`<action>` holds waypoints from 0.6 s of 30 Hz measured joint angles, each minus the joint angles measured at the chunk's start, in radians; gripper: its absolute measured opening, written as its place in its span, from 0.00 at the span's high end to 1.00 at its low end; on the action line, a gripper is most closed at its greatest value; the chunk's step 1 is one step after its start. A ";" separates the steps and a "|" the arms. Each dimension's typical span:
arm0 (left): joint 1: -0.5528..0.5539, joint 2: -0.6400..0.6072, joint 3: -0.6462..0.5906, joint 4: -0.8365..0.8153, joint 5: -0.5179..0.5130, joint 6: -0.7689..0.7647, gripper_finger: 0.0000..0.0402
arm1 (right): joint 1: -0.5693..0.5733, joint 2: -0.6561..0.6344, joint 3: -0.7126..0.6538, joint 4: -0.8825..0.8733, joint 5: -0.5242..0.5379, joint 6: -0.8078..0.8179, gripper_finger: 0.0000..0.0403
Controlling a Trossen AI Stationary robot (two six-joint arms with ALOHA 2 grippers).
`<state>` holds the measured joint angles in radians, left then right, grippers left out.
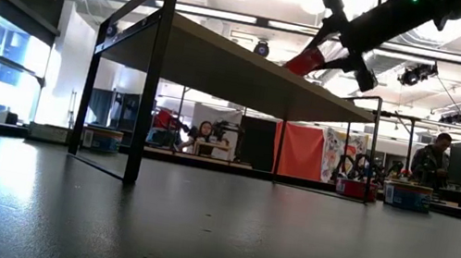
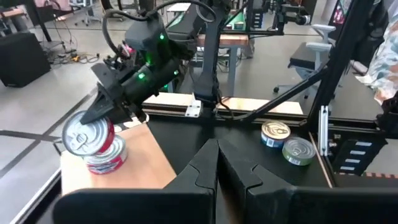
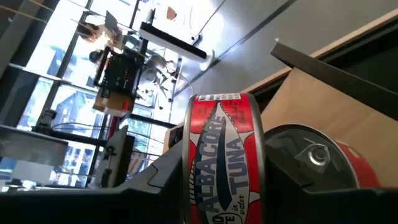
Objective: Stack canned seafood by type on shelf
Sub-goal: Stack the red tuna can on the top of the other red tuna can on the shelf
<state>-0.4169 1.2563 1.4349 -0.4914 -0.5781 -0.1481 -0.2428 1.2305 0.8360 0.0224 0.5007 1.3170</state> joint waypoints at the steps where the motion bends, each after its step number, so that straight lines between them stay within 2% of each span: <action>1: 0.000 -0.005 0.000 -0.003 0.000 0.007 1.00 | 0.000 0.007 0.000 0.000 0.000 0.011 0.63; 8: 0.005 -0.012 0.000 -0.014 -0.001 0.022 1.00 | 0.001 0.064 0.002 0.010 -0.002 0.100 0.63; 18: 0.005 -0.012 0.000 -0.029 -0.001 0.019 1.00 | 0.001 0.073 0.001 0.008 -0.005 0.100 0.63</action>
<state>-0.4118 1.2446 1.4349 -0.5209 -0.5793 -0.1291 -0.2417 1.3037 0.8371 0.0304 0.4957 1.4170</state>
